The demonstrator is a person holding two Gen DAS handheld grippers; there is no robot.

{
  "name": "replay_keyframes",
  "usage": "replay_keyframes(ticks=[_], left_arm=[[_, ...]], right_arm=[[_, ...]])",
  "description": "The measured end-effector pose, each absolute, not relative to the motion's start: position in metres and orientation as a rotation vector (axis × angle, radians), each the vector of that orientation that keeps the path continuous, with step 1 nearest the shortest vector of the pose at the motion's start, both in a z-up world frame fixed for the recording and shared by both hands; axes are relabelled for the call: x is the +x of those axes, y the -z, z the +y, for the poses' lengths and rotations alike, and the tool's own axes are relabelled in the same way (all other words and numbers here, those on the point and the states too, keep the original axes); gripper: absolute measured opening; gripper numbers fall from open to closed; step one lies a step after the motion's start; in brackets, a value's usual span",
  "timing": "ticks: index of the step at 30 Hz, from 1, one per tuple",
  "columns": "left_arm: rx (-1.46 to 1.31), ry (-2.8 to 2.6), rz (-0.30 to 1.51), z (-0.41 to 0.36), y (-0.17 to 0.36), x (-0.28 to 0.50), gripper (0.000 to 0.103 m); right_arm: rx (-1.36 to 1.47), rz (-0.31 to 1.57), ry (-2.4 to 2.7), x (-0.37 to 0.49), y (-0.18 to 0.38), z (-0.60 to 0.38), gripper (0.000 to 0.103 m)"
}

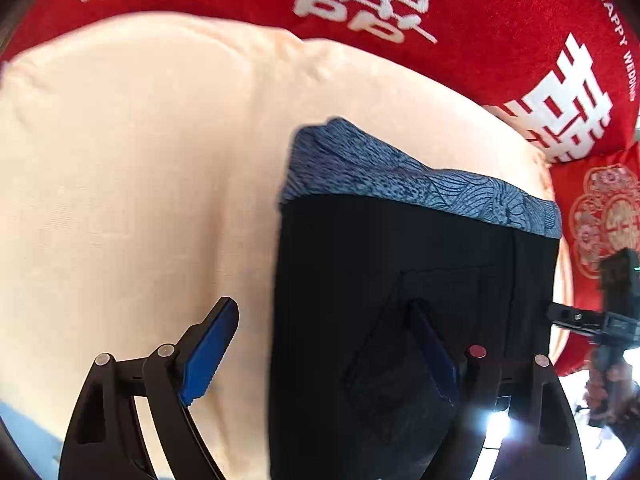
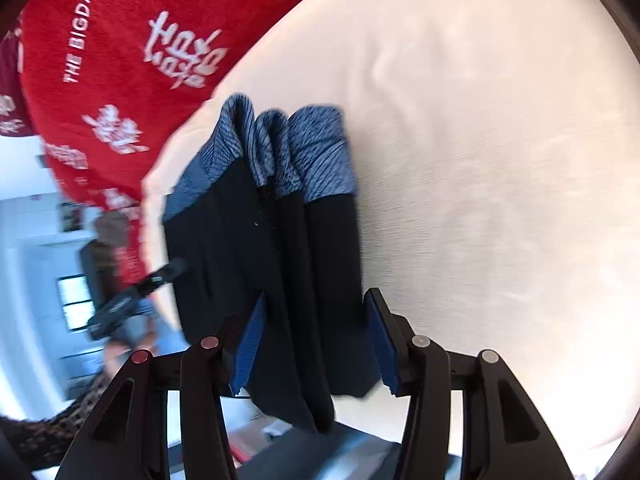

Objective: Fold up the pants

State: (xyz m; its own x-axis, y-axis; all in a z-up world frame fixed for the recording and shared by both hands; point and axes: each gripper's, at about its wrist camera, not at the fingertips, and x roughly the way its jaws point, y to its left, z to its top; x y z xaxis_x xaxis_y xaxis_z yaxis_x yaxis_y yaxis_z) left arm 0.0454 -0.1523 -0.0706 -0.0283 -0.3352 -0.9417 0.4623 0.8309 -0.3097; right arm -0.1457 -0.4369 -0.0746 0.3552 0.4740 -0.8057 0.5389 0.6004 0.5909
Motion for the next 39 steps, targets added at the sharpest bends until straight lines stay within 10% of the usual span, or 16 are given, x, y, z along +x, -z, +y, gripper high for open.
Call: replay_keyframes(ticks=[4,20,25,33,35,39], left_arm=[[0.224,0.638,1.354,-0.157,0.039,0.032,0.087],[0.308,0.639,1.274,-0.222,0.066,0.031,0.087],[0.374,0.608,1.312,-0.204,0.053,0.018,0.087],[0.362,0.565,1.329,-0.165,0.02,-0.015,0.087],[0.4,0.553,1.333,-0.161,0.011,-0.025,0.103],[0.443,0.553,1.333,-0.155,-0.006,-0.043,0.103]], right_arm=[[0.91,1.235,0.165,-0.147,0.042,-0.441,0.014],[0.708,1.251,0.193,-0.108,0.058,-0.415,0.016],[0.752,1.318,0.275,-0.132,0.054,-0.416,0.044],[0.833,1.397,0.359,-0.186,0.04,-0.396,0.063],[0.829,1.404,0.373,-0.194,0.031,-0.387,0.079],[0.803,1.398,0.409,-0.204,0.007,-0.366,0.085]])
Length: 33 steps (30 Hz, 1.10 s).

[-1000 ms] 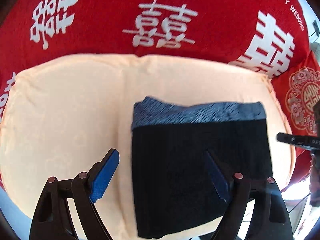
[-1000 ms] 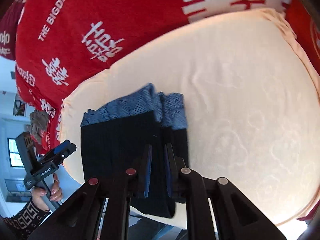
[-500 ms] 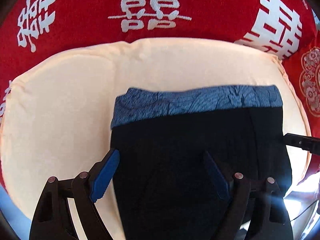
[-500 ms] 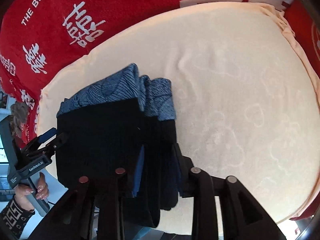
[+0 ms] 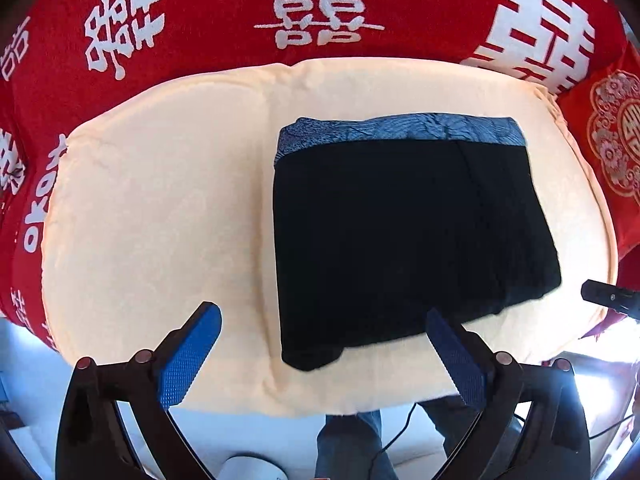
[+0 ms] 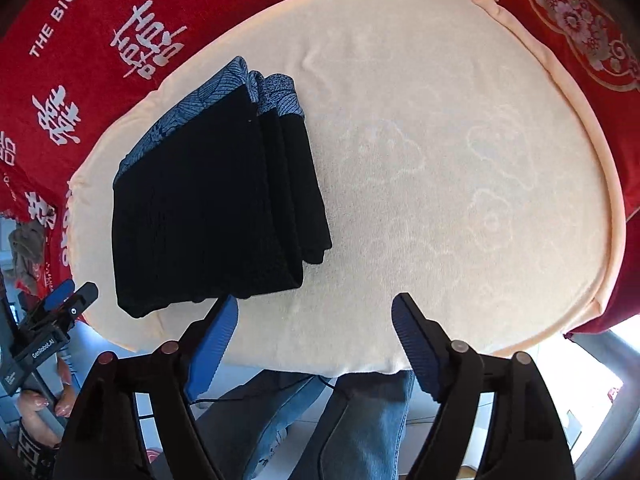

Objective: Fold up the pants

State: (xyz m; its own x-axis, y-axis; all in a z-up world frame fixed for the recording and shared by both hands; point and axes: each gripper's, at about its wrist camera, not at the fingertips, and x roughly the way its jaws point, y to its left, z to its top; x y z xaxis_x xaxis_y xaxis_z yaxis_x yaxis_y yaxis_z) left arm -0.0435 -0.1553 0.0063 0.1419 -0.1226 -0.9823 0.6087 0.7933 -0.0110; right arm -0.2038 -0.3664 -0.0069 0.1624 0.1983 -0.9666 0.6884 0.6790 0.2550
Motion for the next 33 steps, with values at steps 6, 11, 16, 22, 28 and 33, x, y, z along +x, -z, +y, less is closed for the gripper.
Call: replay_keyframes(ticks=[6,11,16,22,28,33], left_arm=[[0.467,0.547,1.322,-0.147,-0.033,-0.063,0.103],[0.472,0.527,1.342,-0.14,-0.051,-0.069,0.103],[0.51,0.508,1.321,-0.135,-0.071,-0.071,0.103],[0.495,0.482,1.325,-0.129,-0.083,-0.071,0.103],[0.45,0.448,1.333,-0.127,-0.09,-0.069,0.103],[0.442,0.437,1.331,-0.128,-0.093,-0.067,0.103]], right_arm=[[0.756,1.427,0.43,-0.208,-0.021,-0.343,0.096],[0.66,1.449,0.422,-0.198,-0.053,-0.316,0.096],[0.617,1.435,0.408,-0.183,-0.084,-0.297,0.098],[0.578,1.424,0.448,-0.168,-0.105,-0.294,0.098],[0.539,1.432,0.426,-0.154,-0.112,-0.286,0.098],[0.525,1.439,0.413,-0.148,-0.112,-0.281,0.098]])
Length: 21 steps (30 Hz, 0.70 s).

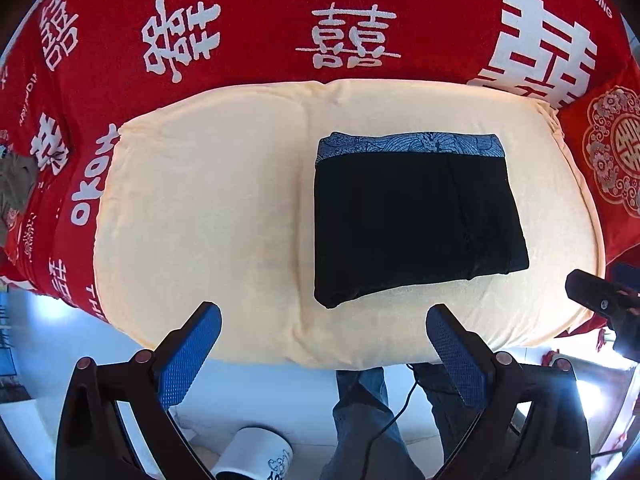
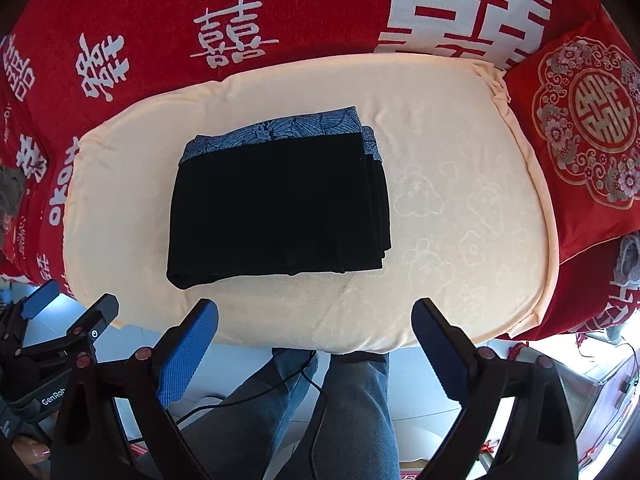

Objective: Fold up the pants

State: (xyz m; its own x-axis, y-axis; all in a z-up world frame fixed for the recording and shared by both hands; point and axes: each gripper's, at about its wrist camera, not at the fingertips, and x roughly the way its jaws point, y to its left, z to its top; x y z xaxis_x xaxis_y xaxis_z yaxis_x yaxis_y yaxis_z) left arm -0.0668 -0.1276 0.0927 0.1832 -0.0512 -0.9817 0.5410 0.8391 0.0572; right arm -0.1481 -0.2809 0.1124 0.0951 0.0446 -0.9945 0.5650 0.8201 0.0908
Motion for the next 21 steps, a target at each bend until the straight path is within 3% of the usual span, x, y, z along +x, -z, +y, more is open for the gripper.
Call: replay_keyframes(ticks=[21], left_arm=[[0.447,0.461,1.346,-0.136,-0.0924,-0.0665,0.103]], right_arm=[[0.478,1.454,0.435,-0.1444,-0.1148,-0.2834,0.098]])
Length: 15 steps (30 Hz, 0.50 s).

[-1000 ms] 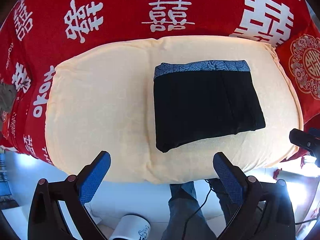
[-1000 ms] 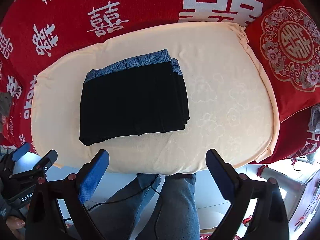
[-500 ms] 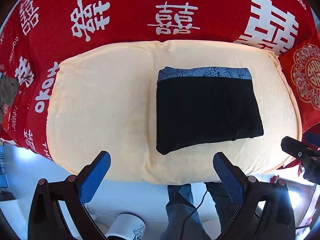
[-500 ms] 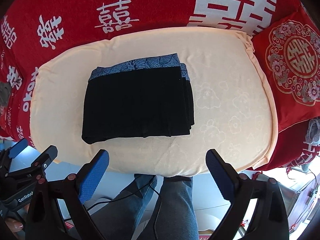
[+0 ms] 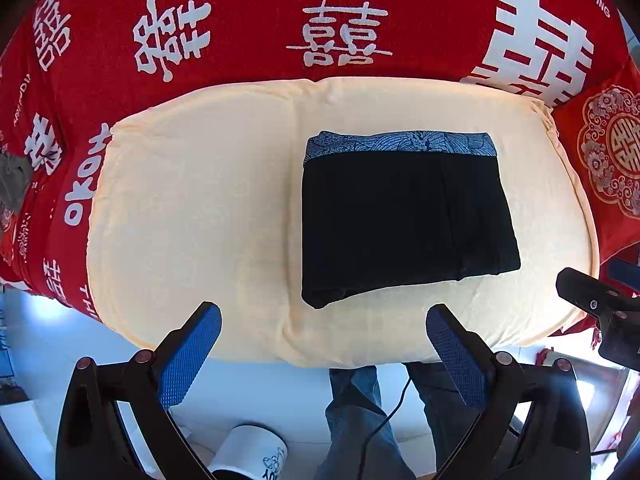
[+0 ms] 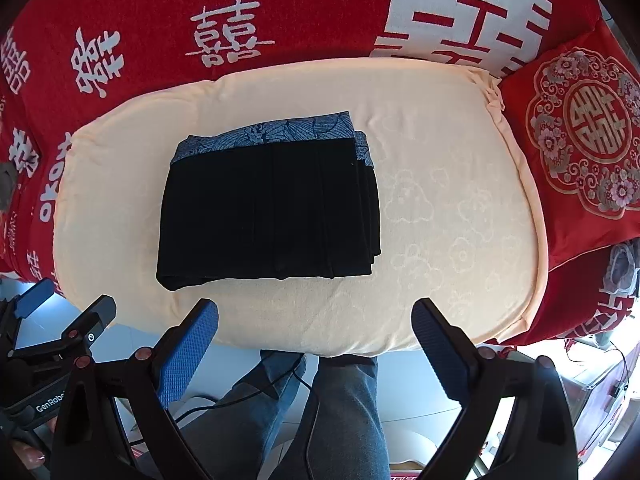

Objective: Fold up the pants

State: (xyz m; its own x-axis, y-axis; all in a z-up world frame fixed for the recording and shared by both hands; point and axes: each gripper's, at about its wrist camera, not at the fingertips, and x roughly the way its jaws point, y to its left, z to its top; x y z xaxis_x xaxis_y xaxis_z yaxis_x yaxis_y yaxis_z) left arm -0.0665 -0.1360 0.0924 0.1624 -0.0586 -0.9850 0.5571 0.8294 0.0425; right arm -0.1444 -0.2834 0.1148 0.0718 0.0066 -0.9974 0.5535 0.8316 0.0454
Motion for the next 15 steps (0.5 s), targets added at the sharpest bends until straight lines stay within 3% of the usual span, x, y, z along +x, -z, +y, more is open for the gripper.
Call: replay_keyframes(ticks=[15], left_arm=[[0.464,0.466,1.353,-0.1372,-0.0897,-0.0677,0.103]], right_arm=[[0.462,1.455,0.436,-0.1408,-0.1145,-0.2821,0.098]])
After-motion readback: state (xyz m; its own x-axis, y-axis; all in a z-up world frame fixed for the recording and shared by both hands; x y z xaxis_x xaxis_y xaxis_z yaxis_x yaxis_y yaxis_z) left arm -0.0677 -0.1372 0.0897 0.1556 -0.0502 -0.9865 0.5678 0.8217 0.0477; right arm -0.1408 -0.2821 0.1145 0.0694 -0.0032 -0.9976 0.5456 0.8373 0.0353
